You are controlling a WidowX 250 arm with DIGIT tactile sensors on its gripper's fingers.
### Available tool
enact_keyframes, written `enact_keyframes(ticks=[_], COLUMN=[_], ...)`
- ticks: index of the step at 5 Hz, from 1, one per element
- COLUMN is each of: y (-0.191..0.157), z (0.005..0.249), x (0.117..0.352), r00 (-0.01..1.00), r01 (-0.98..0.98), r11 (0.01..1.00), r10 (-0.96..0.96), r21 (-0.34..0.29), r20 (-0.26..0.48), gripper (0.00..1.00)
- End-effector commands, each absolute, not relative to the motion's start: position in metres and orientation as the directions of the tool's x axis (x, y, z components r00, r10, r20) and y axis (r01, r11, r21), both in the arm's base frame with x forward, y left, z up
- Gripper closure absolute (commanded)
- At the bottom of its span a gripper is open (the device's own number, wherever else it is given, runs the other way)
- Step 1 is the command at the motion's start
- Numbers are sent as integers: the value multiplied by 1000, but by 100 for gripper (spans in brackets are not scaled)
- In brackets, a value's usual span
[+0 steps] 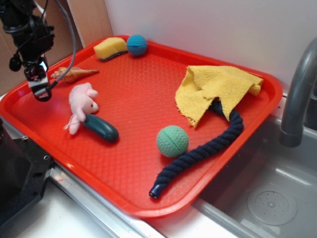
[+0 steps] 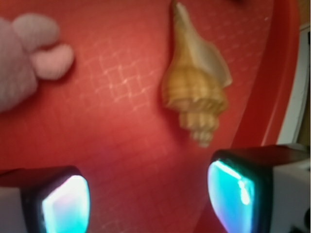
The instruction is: Grab the shell.
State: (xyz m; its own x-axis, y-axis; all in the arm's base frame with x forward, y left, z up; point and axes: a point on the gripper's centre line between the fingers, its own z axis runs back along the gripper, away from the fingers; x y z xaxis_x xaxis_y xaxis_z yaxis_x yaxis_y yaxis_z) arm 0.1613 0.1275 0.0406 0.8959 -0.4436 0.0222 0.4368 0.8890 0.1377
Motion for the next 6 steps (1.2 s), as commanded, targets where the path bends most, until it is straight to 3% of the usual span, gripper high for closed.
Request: enact_keyframes(ticks=[1, 5, 6], y=[128, 128, 126], z=[51, 51, 49], x=[153, 153, 176], r00=[914, 914, 899], r01=[386, 386, 419], r11=[894, 894, 872], r10=[-404, -404, -437], r21=[227, 227, 256], r20=[38, 38, 20], gripper=[0, 0, 0])
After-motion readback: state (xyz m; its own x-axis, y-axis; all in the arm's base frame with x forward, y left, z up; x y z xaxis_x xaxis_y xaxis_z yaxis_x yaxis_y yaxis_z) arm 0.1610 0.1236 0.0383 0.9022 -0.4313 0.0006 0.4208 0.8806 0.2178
